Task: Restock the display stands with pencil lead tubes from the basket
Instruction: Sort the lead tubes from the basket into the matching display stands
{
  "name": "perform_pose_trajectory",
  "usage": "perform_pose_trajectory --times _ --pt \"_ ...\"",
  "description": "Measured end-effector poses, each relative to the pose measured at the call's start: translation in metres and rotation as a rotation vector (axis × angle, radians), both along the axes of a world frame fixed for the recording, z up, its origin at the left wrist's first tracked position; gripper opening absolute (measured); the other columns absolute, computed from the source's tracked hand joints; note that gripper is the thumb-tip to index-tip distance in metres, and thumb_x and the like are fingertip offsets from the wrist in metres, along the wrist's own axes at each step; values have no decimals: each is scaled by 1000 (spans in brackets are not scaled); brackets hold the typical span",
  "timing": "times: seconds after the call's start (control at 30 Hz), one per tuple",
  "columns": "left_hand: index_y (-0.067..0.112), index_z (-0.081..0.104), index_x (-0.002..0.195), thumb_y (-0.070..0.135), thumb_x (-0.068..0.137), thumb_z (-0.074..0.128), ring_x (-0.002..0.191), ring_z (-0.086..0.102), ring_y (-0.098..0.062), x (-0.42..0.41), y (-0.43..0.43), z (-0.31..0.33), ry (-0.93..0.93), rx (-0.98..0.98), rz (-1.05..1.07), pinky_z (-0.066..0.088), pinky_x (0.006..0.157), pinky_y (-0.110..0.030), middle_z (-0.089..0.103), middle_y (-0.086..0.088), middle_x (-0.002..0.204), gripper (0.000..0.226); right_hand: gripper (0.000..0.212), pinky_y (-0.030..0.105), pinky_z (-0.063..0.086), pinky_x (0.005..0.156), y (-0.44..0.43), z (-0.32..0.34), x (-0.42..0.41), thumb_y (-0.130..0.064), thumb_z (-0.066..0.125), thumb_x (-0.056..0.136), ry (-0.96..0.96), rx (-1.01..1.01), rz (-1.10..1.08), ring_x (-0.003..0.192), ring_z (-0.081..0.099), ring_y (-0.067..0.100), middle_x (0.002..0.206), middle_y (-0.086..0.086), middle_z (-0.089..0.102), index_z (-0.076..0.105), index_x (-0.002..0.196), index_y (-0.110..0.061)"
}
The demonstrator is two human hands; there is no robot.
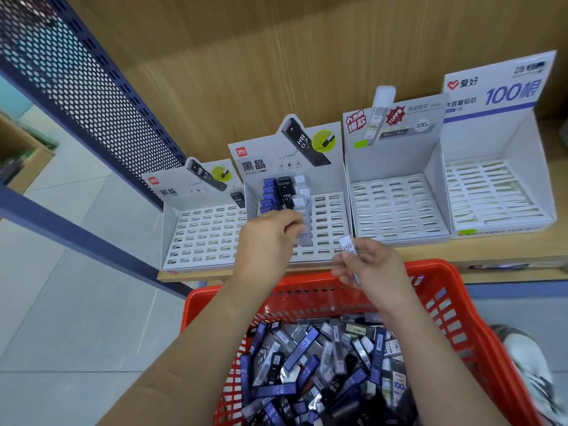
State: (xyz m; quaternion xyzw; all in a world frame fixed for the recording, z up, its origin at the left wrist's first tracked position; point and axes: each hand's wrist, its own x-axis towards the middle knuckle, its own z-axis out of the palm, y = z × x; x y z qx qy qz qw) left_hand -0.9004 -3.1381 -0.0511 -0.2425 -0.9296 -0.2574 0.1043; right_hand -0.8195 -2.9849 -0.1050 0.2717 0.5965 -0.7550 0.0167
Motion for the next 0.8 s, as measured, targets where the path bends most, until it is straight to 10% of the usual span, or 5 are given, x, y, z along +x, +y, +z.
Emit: perform_pose_trajectory --times 0.13,0.23,0.33,0.53,0.8 --pt "14 75 91 15 88 64 80 61 -24 1 -1 5 116 -74 -1 45 76 -27 68 -2 86 12 27 17 36 42 3 11 4 -26 65 89 -5 -304 42 47 48 10 69 4 61 66 108 -8" --pt "17 74 99 21 92 62 80 60 -11 18 -1 15 -169 134 -4 48 76 -25 67 6 88 15 29 17 21 37 -1 18 2 -30 54 98 30 -435 123 41 31 8 62 4 54 68 92 -5" --pt "21 70 106 25 89 66 71 60 0 40 -1 21 -589 389 8 52 75 -27 68 11 79 19 29 17 21 36 -10 27 -2 -27 53 99 31 -427 223 41 33 9 64 9 55 65 86 -4" --pt "19 74 84 4 79 74 74 64 -16 44 -32 18 -689 526 123 55 77 -35 70 -14 87 16 22 19 36 43 -33 39 -3 -23 61 95 -24 -291 305 52 49 13 67 8 60 69 88 -4" --pt "7 67 98 0 89 63 60 64 -9 3 -80 32 -499 692 349 55 63 -21 67 -9 79 13 17 15 42 82 -39 32 -15 -15 58 96 110 660 233 102 60 8 109 -9 66 70 104 -24"
